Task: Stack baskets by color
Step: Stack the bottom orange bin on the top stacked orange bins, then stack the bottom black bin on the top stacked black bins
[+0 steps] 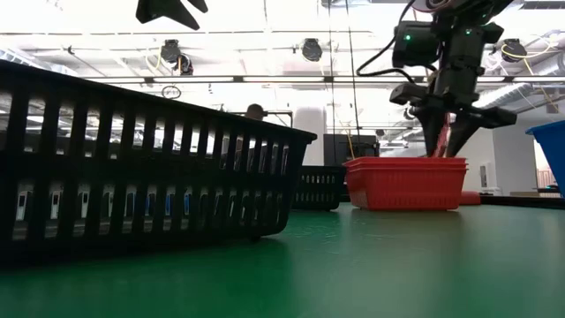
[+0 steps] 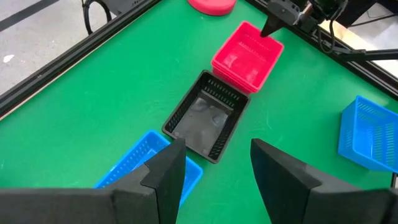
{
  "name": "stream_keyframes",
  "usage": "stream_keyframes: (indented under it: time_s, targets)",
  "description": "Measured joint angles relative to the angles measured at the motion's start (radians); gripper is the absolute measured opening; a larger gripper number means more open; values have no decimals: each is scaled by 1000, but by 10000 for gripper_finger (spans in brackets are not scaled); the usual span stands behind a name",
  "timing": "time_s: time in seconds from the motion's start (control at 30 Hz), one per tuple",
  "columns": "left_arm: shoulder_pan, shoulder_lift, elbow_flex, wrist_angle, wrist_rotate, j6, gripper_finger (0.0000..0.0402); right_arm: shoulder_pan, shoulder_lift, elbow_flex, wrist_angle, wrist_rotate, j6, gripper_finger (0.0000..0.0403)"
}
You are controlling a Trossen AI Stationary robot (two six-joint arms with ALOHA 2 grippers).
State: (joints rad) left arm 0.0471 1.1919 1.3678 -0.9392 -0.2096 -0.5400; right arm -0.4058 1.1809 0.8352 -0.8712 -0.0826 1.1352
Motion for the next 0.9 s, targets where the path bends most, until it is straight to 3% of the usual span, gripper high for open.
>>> stream_keyframes:
  time_s: [0.4, 0.63, 0.9]
  targets:
    - [0, 0, 0, -2, 0, -3, 182, 0, -84, 0, 13, -4, -156, 127]
    - [-21, 0, -3, -13, 2, -54, 182, 0, -190, 0, 99, -113, -222, 91]
    - [-98, 1, -116, 6, 82, -198, 182, 2, -246, 0, 104, -99, -234, 78]
